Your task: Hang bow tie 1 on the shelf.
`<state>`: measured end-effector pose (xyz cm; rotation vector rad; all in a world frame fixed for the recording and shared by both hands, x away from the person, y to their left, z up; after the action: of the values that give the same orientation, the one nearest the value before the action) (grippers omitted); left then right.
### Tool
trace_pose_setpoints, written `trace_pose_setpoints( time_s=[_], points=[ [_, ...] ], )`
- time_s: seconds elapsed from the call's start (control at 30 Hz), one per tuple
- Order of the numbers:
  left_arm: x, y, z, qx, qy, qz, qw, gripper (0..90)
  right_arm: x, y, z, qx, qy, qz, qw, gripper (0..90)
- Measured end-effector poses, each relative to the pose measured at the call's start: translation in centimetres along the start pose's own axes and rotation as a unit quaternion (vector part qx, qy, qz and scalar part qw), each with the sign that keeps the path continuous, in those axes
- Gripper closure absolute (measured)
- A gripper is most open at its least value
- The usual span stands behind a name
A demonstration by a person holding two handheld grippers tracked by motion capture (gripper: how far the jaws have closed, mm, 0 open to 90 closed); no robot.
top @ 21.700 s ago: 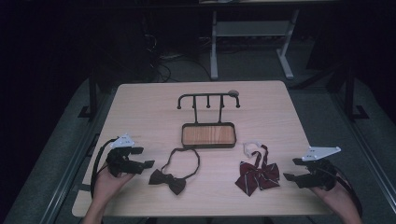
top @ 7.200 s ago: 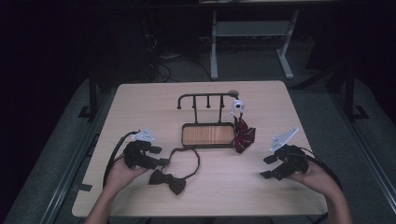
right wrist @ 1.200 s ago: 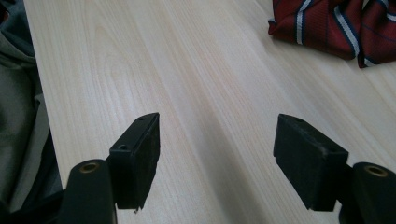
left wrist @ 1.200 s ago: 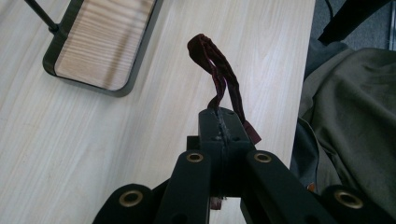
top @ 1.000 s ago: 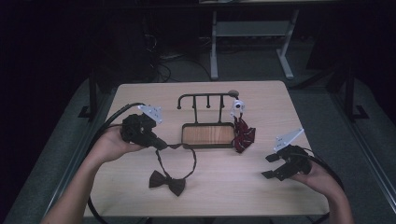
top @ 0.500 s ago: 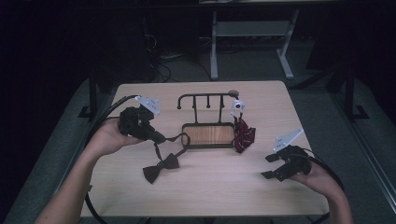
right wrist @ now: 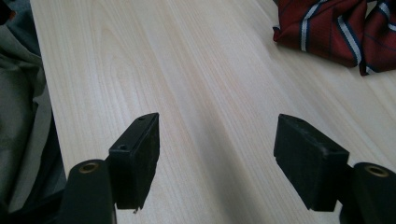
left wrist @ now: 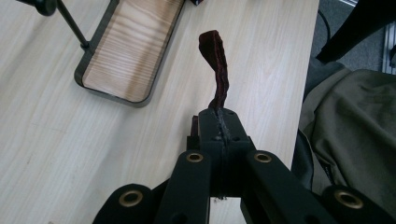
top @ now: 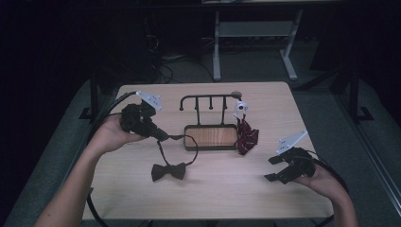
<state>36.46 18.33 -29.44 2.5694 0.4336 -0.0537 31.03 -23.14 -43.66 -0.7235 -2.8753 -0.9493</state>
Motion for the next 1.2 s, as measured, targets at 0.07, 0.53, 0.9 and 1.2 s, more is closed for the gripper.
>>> trace_pose_setpoints(
  time_s=[0.07,0.53,0.9,1.2],
  points=[
    [0.1,0.2,-0.2,0.0,0.001,0.001,1.0,89.9,-0.2,0.0,0.1,0.003,-0.003,-0.006,1.0,31.0],
    [1.3,0.7,-0.7,0.001,0.004,-0.011,0.9999,89.9,-0.1,-0.1,0.0,-0.001,0.0,-0.001,1.0,30.8],
    [2.0,1.1,-1.0,0.001,0.007,-0.015,0.9999,89.9,-0.1,0.0,0.0,0.0,-0.002,-0.003,1.0,30.9],
    [2.8,1.5,-1.3,0.001,0.008,-0.025,0.9997,89.9,-0.1,-0.1,0.0,-0.001,-0.001,-0.003,1.0,30.9]
  ],
)
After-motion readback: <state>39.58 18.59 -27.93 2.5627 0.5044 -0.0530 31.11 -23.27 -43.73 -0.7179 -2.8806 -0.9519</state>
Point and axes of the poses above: each handheld gripper's, and its own axes: z roughly forward along the jaws, y roughly out of its top, x roughly to its left, the point moved 3 cm from there along z, roughly forward along the jaws, and after that the axes turned 2 degrees about y, right-handed, at the moved point
